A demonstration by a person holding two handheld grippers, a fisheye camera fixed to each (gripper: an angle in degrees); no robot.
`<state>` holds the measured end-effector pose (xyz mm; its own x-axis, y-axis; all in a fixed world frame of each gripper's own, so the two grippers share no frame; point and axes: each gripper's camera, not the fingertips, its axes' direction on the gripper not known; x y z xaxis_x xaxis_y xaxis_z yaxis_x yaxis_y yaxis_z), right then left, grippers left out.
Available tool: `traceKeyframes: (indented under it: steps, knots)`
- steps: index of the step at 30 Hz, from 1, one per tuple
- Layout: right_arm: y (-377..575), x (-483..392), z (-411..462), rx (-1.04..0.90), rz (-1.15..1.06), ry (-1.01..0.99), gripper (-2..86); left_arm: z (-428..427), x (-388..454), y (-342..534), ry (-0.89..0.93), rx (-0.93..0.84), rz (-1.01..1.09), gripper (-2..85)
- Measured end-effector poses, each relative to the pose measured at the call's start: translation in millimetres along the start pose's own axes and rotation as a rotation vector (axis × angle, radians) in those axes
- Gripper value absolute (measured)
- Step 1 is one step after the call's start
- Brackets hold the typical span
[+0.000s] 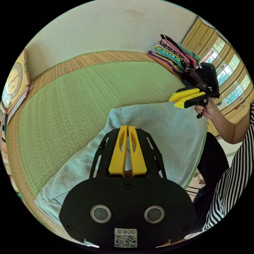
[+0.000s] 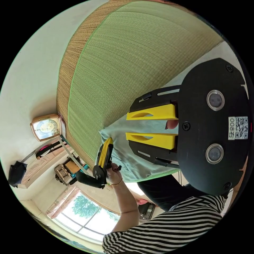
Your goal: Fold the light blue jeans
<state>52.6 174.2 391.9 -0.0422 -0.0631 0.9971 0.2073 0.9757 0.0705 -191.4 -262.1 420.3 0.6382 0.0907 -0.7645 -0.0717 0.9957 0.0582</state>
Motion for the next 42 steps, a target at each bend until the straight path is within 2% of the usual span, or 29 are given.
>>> traceKeyframes:
  steps: [3,8,13,16,24,27,28,34,36,38,42]
  knots:
    - [12,-10,30,-0.129,0.006,0.092,6.4,6,1,1,0.0,0.003,-0.004,0.0]
    - [20,-22,35,-0.123,-0.003,0.098,1.5,12,13,2,-0.067,-0.015,0.034,0.0]
    - [23,-24,38,-0.122,0.009,0.084,0.5,16,19,-7,0.053,0.065,0.036,0.0]
    - [24,-31,40,-0.138,-0.022,0.085,0.3,41,26,-13,0.017,-0.046,0.064,0.0]
    - [37,-41,43,-0.102,-0.036,0.078,0.2,35,36,-14,0.091,0.092,0.069,0.0]
    - [41,-45,44,-0.094,-0.038,0.09,0.2,62,47,-23,0.025,-0.038,0.115,0.0]
    - [42,-46,45,-0.096,-0.037,0.092,0.3,68,49,-22,0.014,-0.033,0.116,0.1]
    - [39,-52,27,-0.005,0.001,0.031,0.6,75,45,-22,0.065,-0.013,0.038,0.1]
    - [37,-55,36,-0.04,0.002,0.025,1.0,74,49,-24,0.1,0.023,0.045,0.1]
    - [43,-55,57,-0.127,0.031,0.016,1.7,88,52,-29,0.071,-0.054,0.033,0.2]
    - [56,-74,40,-0.08,0.029,-0.108,3.8,80,54,-27,0.092,-0.024,0.025,0.7]
